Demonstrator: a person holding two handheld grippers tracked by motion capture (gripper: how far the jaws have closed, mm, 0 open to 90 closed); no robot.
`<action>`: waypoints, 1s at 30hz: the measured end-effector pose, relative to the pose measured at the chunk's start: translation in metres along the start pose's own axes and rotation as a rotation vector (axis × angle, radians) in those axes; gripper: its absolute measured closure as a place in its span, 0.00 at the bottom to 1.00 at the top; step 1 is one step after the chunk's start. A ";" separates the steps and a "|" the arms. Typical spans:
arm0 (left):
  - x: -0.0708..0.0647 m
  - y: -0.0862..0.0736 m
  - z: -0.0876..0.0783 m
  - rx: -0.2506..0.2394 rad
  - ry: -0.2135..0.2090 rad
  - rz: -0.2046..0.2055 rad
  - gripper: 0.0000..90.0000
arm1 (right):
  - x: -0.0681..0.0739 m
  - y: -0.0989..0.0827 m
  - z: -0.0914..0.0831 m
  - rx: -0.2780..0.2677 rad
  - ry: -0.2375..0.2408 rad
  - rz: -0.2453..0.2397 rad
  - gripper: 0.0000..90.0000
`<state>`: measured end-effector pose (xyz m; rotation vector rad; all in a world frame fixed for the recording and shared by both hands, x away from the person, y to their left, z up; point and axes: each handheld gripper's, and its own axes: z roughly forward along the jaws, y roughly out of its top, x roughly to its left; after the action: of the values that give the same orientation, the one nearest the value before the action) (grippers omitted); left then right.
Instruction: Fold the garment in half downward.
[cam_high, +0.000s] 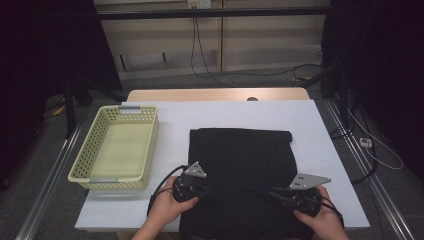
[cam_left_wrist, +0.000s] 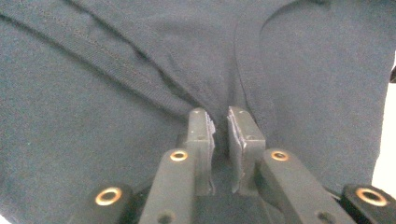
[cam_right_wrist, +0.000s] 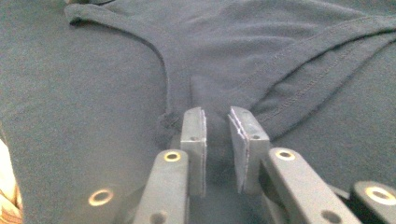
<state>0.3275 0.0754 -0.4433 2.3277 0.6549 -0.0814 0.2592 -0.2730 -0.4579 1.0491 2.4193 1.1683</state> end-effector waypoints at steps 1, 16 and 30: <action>0.000 0.000 0.000 0.001 0.001 -0.002 0.91 | 0.000 0.000 0.000 0.000 0.001 -0.006 0.88; -0.002 0.006 -0.016 -0.044 -0.028 -0.009 0.94 | -0.004 0.007 -0.014 -0.079 0.035 0.005 0.92; 0.002 0.008 -0.032 -0.098 -0.055 -0.034 0.94 | -0.007 0.009 -0.024 -0.133 0.043 0.018 0.92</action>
<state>0.3291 0.0924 -0.4152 2.2131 0.6562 -0.1260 0.2568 -0.2881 -0.4359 1.0164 2.3317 1.3504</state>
